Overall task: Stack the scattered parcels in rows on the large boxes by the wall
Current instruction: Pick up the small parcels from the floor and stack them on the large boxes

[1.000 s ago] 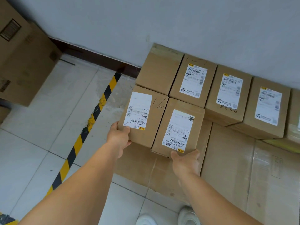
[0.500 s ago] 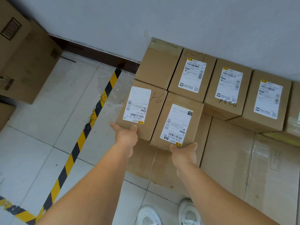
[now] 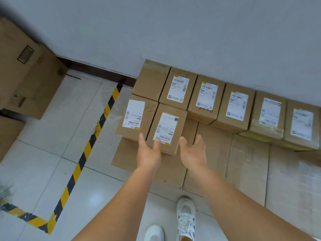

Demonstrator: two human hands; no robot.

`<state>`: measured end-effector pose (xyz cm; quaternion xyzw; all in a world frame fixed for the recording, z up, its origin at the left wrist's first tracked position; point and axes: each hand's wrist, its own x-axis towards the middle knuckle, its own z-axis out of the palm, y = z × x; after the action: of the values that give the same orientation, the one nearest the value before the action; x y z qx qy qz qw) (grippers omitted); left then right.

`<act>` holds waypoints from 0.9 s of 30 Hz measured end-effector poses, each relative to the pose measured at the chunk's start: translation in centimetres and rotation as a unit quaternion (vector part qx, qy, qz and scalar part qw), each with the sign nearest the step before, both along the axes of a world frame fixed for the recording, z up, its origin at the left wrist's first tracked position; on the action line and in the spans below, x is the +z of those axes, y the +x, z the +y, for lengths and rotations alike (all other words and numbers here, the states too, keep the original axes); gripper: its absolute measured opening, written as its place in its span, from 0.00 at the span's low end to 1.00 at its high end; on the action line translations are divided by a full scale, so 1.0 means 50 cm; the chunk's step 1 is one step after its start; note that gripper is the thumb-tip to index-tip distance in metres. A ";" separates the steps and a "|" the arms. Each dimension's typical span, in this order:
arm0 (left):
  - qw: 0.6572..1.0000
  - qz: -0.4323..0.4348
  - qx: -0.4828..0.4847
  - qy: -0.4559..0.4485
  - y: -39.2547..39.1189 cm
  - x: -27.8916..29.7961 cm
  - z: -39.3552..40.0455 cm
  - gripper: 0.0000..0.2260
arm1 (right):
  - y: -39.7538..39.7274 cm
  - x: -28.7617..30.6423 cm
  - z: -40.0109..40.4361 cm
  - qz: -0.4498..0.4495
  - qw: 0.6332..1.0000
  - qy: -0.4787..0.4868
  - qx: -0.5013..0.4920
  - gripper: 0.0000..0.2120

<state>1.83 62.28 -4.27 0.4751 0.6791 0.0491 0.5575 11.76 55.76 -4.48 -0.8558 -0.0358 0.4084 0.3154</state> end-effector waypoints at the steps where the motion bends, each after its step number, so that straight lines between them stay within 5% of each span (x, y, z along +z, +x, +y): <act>1: 1.000 -0.004 -0.026 0.007 0.006 0.019 -0.016 0.31 | 0.007 0.021 -0.019 -0.011 1.000 0.004 -0.002 0.34; 14: 0.937 -0.036 -0.340 0.079 0.092 0.228 -0.233 0.30 | 0.055 0.246 -0.338 -0.144 0.986 -0.014 -0.084 0.32; 27: 0.800 -0.076 -0.589 0.093 0.242 0.386 -0.627 0.28 | 0.072 0.364 -0.794 -0.146 0.932 -0.064 -0.326 0.31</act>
<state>13.95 30.93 15.05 0.8275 0.2164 -0.1897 0.4821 15.38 16.05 13.71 -0.8891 0.2255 0.1552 0.3667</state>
